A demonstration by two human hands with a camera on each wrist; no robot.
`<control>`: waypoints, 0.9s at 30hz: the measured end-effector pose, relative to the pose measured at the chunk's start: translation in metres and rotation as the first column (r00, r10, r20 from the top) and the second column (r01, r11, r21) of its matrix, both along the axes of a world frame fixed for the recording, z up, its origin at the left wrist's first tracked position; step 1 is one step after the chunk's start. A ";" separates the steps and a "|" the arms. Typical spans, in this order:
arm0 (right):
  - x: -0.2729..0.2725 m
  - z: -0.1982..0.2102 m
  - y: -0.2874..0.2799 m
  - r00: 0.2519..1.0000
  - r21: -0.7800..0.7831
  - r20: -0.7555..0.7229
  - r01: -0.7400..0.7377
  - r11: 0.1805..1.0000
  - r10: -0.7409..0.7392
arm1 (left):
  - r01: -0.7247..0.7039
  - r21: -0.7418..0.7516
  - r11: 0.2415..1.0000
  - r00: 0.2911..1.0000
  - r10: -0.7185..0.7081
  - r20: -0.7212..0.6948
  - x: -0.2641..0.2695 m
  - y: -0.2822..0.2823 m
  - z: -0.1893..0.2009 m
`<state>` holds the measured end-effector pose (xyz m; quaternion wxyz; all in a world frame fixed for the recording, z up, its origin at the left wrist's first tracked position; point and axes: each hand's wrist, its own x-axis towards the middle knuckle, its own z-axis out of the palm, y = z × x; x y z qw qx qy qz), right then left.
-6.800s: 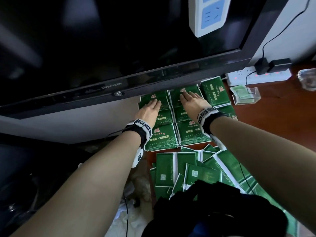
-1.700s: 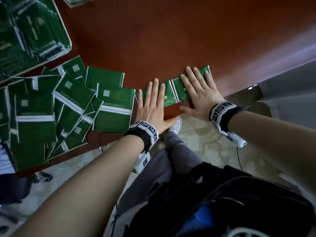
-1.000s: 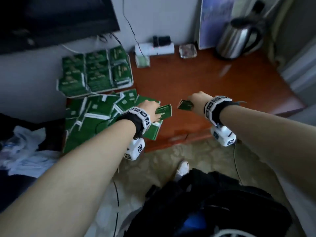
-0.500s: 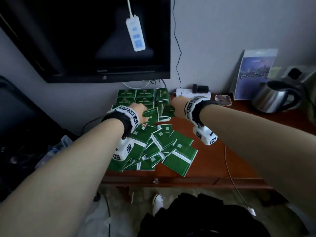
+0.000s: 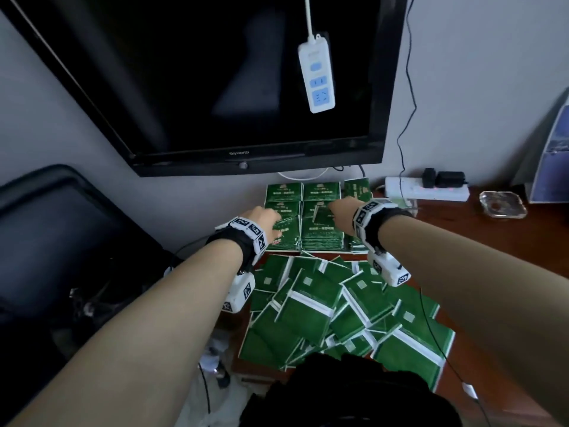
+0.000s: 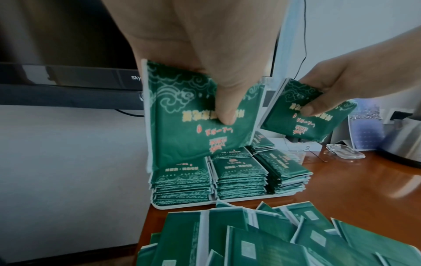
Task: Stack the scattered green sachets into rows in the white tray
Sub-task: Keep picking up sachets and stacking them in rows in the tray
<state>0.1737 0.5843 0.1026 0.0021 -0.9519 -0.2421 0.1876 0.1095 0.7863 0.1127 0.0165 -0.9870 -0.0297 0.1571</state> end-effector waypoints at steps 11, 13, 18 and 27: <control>0.027 -0.013 0.027 0.997 -0.092 0.079 0.022 0.996 -0.015 | 0.082 -0.007 0.997 0.996 -0.082 -0.025 0.046 0.040 -0.043; 0.031 -0.015 0.032 0.994 -0.105 0.103 0.059 0.993 -0.048 | 0.119 0.018 0.993 0.993 -0.119 -0.013 0.056 0.045 -0.044; 0.041 -0.026 0.046 0.985 -0.103 0.118 0.142 0.984 -0.129 | 0.208 0.096 0.973 0.977 -0.210 0.015 0.081 0.059 -0.050; 0.078 -0.056 0.070 0.978 -0.101 0.094 0.197 0.975 -0.188 | 0.294 0.075 0.953 0.956 -0.295 -0.001 0.123 0.080 -0.078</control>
